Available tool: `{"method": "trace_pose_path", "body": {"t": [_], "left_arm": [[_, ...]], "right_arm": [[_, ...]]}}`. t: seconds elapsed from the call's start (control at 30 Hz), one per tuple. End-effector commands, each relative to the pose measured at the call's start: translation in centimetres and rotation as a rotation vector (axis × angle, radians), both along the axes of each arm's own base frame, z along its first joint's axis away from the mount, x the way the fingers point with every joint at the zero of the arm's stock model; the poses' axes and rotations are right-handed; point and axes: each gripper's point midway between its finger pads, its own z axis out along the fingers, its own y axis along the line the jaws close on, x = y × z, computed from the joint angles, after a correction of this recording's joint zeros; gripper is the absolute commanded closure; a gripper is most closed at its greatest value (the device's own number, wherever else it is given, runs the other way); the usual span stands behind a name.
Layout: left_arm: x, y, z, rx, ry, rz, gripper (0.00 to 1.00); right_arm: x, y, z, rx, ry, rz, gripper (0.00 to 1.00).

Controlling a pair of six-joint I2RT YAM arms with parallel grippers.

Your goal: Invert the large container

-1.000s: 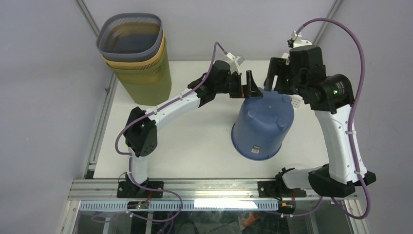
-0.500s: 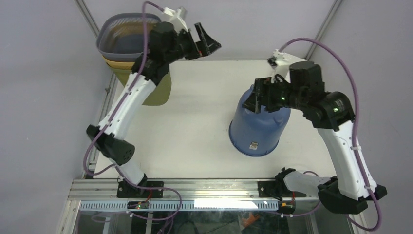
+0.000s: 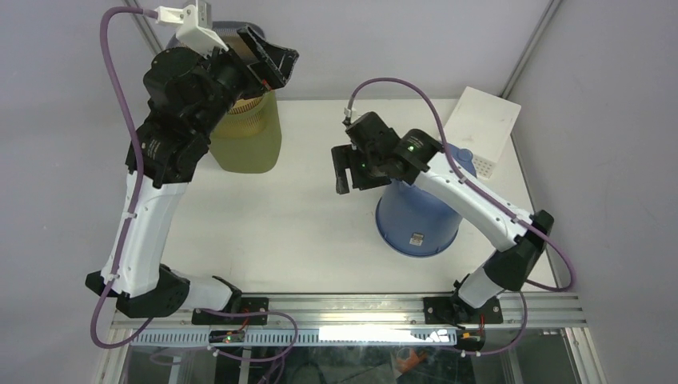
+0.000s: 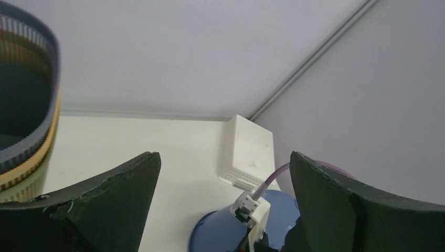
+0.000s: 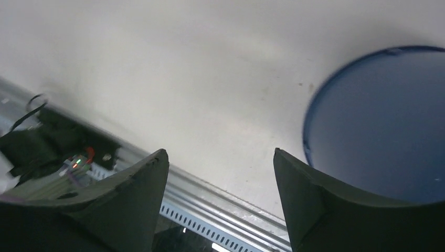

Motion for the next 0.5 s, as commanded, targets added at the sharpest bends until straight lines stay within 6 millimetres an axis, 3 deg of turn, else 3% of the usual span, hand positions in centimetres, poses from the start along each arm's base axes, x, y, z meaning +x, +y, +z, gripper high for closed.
{"method": "trace_pose_path", "body": {"t": [0.0,0.13,0.2,0.3,0.37,0.47], "left_arm": [[1.4,2.5,-2.2,0.133,0.072,0.135,0.01],[2.1,2.9,-3.4,0.196,0.097,0.157,0.01],[2.1,3.1,-3.4,0.22,0.089,0.158,0.01],[3.7,2.8,-4.6,0.267,0.106,0.167,0.01],[4.3,3.3,-4.4,0.279,0.099,0.19,0.01],[5.2,4.2,-3.8,0.299,0.08,0.221,0.01]], "right_arm": [[3.2,-4.1,-1.4,-0.181,-0.077,-0.264,0.22],[4.0,-11.4,-3.7,-0.333,-0.053,-0.442,0.22],[4.1,-14.7,-3.6,-0.334,-0.056,-0.527,0.22],[3.6,-18.7,-3.2,-0.338,-0.057,-0.645,0.21],[3.1,-20.2,-3.1,-0.352,-0.053,-0.706,0.21],[3.3,-19.5,-2.6,-0.295,-0.052,-0.705,0.22]]}}
